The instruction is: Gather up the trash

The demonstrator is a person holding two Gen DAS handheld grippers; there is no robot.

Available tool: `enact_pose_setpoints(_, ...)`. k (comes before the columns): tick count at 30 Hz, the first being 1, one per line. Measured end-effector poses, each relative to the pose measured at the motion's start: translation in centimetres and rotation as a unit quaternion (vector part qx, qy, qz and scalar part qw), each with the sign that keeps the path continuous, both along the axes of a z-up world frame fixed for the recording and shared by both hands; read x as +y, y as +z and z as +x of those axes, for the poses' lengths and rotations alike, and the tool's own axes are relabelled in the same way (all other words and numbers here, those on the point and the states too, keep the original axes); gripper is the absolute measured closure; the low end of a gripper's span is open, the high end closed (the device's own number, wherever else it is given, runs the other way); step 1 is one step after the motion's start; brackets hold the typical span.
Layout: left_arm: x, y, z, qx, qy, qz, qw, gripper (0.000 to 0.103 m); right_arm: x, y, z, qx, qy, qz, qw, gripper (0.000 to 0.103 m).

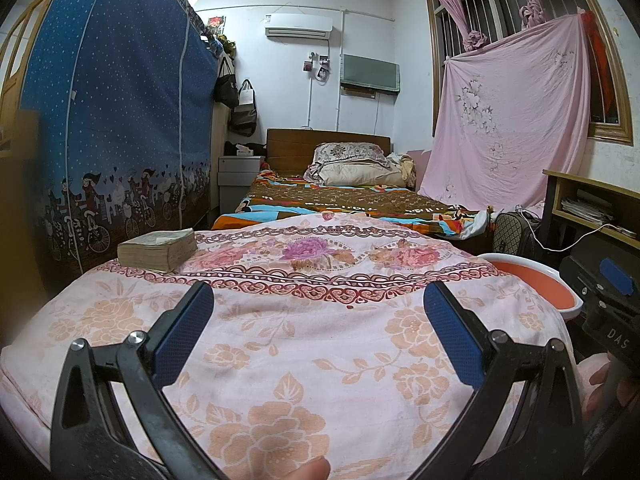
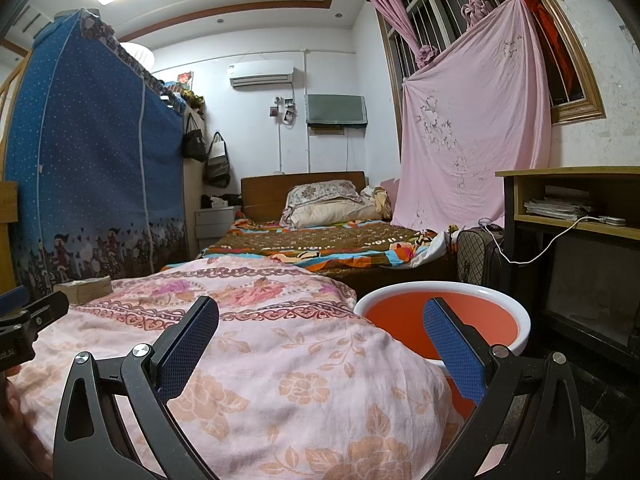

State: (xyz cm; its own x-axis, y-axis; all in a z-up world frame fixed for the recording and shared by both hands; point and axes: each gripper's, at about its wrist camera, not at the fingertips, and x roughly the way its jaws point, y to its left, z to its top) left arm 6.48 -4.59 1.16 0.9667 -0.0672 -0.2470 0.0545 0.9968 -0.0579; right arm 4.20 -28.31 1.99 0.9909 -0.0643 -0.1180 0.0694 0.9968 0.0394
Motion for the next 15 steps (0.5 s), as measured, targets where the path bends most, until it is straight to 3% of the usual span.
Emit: enact_pose_setpoints(15,-0.43,0.28,-0.41,-0.005,0.016,0.013,0.9998,0.012,0.02,0.0,-0.03,0.001,0.0,0.001,1.0,0.0)
